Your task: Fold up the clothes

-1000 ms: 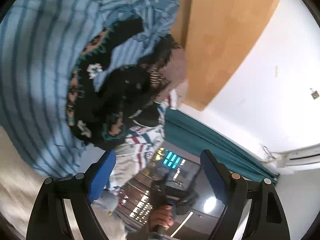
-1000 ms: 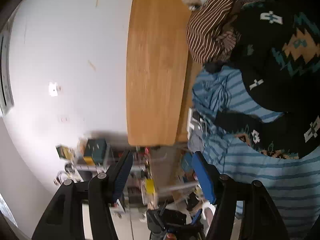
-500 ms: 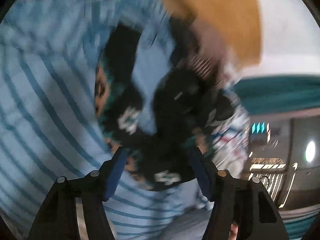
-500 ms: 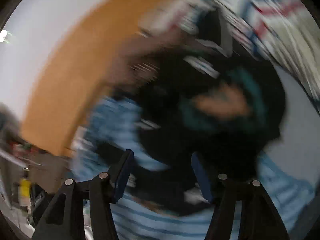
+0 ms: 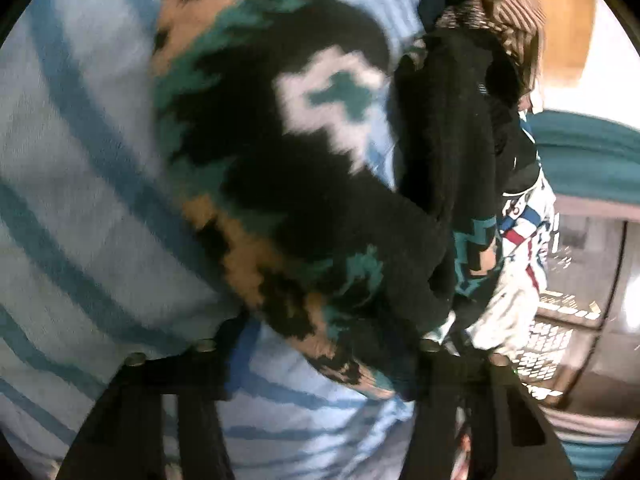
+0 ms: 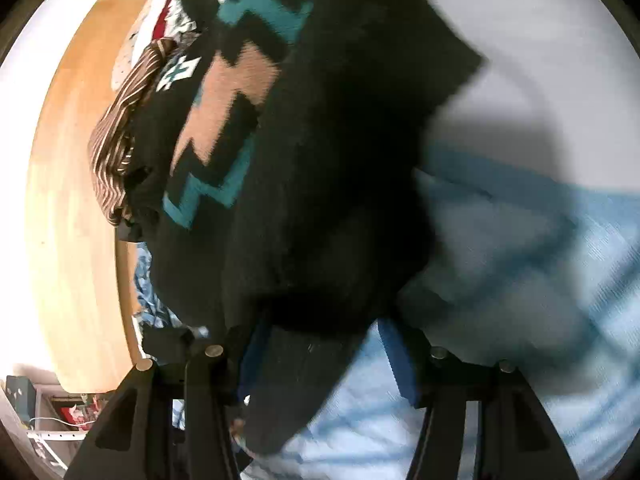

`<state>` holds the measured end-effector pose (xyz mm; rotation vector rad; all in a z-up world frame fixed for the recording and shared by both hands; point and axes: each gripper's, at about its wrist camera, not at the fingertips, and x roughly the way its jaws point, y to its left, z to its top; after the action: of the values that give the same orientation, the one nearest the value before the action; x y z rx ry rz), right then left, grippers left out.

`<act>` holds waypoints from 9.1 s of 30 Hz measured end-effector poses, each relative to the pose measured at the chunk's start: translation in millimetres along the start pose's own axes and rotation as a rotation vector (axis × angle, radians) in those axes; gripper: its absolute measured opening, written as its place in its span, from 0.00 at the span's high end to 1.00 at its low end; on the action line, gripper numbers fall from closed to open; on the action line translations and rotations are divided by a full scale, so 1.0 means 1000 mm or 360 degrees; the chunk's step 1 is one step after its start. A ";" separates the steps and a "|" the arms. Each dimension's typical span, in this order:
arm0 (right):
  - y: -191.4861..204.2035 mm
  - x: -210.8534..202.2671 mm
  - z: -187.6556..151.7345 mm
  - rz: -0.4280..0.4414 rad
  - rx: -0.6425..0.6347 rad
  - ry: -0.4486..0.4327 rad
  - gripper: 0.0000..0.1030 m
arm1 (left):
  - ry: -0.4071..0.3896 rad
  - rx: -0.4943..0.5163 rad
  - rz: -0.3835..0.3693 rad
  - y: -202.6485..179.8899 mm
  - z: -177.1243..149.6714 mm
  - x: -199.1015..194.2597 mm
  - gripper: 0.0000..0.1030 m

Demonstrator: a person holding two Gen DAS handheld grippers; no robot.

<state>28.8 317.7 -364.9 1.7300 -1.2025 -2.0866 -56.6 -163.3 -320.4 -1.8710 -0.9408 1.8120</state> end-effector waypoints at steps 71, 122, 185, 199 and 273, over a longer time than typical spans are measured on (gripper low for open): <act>-0.065 -0.094 -0.030 -0.0159 0.0137 0.0101 0.99 | -0.0480 -0.0246 0.0176 0.076 -0.030 -0.081 0.94; 0.103 -0.034 -0.053 0.0229 -0.0343 0.0140 0.31 | -0.0985 -0.0918 0.0177 0.166 -0.080 -0.201 0.63; 0.009 -0.161 -0.012 0.0524 0.0715 -0.0820 0.12 | -0.1012 -0.0681 -0.0123 -0.008 -0.059 -0.154 0.28; 0.133 -0.129 0.037 -0.0557 -0.0220 -0.0188 0.51 | -0.0729 -0.0614 0.0018 -0.024 -0.091 -0.120 0.28; 0.033 -0.092 0.013 -0.0364 -0.0523 0.0190 0.52 | -0.0555 -0.0059 0.0370 -0.034 -0.085 -0.062 0.28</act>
<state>34.4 357.2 -274.5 1.8690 -0.6112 -2.1187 22.6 -165.3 -243.1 -1.7808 -0.9015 2.3300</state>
